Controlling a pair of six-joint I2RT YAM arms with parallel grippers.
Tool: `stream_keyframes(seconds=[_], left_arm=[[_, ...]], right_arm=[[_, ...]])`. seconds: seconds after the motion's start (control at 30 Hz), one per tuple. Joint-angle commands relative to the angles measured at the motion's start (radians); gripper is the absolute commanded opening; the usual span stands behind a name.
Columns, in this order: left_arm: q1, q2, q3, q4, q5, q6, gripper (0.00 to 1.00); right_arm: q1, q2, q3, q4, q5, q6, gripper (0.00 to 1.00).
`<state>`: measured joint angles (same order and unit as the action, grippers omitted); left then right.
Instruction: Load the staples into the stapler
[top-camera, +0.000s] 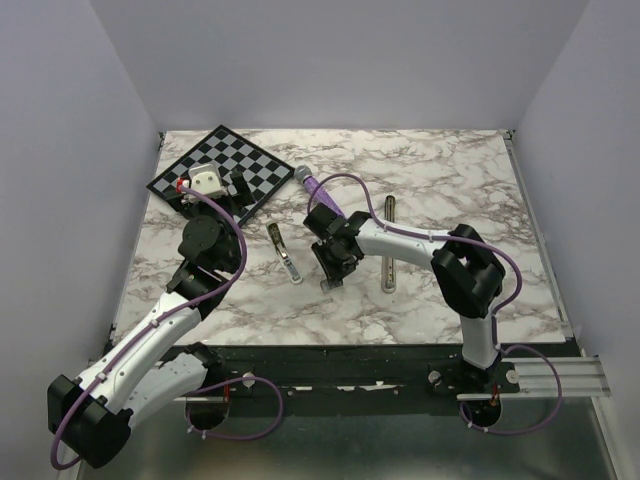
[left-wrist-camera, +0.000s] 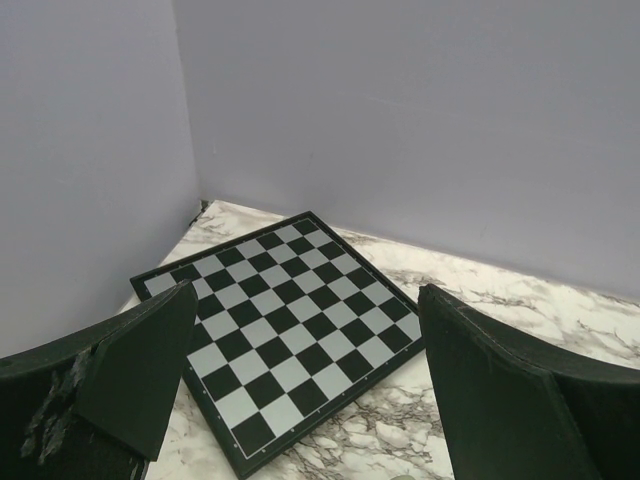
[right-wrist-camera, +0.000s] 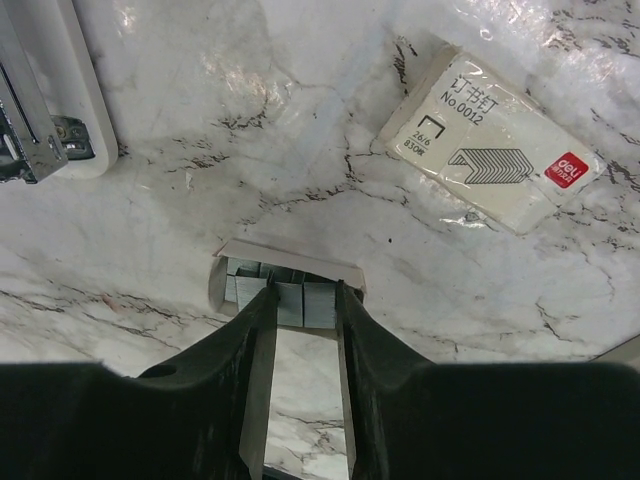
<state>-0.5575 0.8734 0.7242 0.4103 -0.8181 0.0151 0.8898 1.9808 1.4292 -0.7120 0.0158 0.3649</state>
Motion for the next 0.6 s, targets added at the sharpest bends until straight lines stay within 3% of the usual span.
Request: stream_keyframes(seconds=[0.0, 0.37, 0.57], left_arm=[[0.004, -0.016, -0.011, 0.019, 0.016, 0.005, 0.99], [0.004, -0.016, -0.011, 0.016, 0.017, 0.005, 0.99], [0.004, -0.014, -0.009, 0.016, 0.017, 0.006, 0.99]], right_arm=[[0.003, 0.035, 0.011, -0.021, -0.065, -0.018, 0.36], [0.001, -0.057, 0.01, -0.007, -0.074, -0.076, 0.26], [0.003, -0.034, 0.013, -0.037, 0.016, -0.063, 0.25]])
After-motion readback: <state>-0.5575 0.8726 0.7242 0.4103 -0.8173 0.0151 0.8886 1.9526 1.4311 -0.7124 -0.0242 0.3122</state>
